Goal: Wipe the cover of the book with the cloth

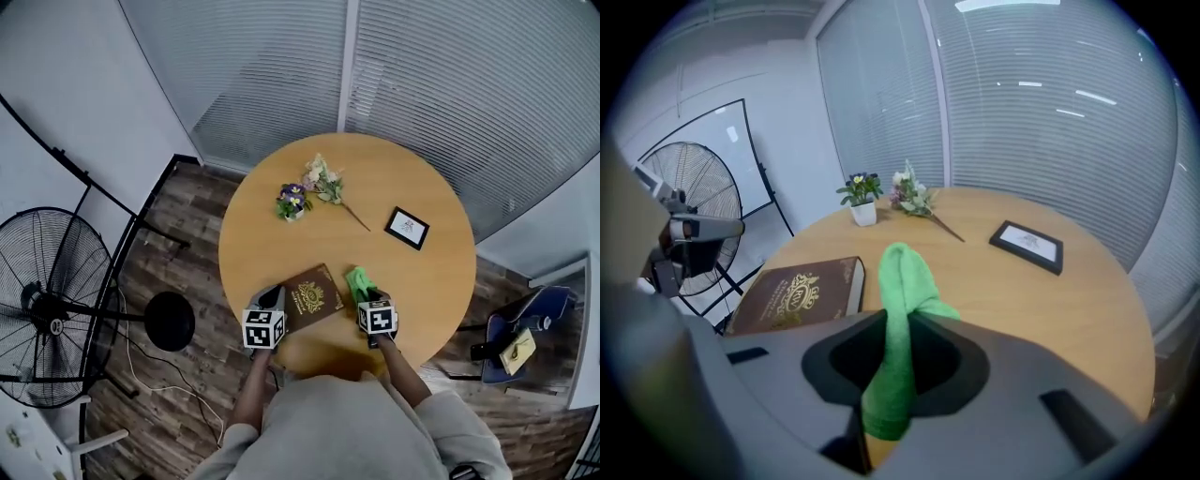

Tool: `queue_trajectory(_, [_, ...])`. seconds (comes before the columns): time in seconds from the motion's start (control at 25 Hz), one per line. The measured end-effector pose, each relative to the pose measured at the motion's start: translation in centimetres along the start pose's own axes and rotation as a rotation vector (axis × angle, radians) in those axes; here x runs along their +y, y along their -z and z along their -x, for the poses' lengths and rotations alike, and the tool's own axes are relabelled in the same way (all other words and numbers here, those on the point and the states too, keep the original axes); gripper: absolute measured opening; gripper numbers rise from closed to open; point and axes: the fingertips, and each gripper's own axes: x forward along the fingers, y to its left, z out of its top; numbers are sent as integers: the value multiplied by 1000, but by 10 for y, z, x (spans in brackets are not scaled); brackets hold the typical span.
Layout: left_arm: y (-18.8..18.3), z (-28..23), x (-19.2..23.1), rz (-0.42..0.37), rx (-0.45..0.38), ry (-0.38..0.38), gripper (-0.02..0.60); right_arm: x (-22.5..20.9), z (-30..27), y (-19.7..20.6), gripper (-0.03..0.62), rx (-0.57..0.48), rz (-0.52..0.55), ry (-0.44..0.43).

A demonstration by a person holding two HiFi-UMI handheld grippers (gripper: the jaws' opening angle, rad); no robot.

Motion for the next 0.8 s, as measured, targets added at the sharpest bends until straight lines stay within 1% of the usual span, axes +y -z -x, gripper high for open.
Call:
queue_trajectory(0.32, [-16,8,8,-19,-30,-9,6,4,13,-29,71,-88,29,8])
queue_trajectory(0.8, [-53,11,9,-69,-94,-1,6,10,51,-100,71,-278,67,16])
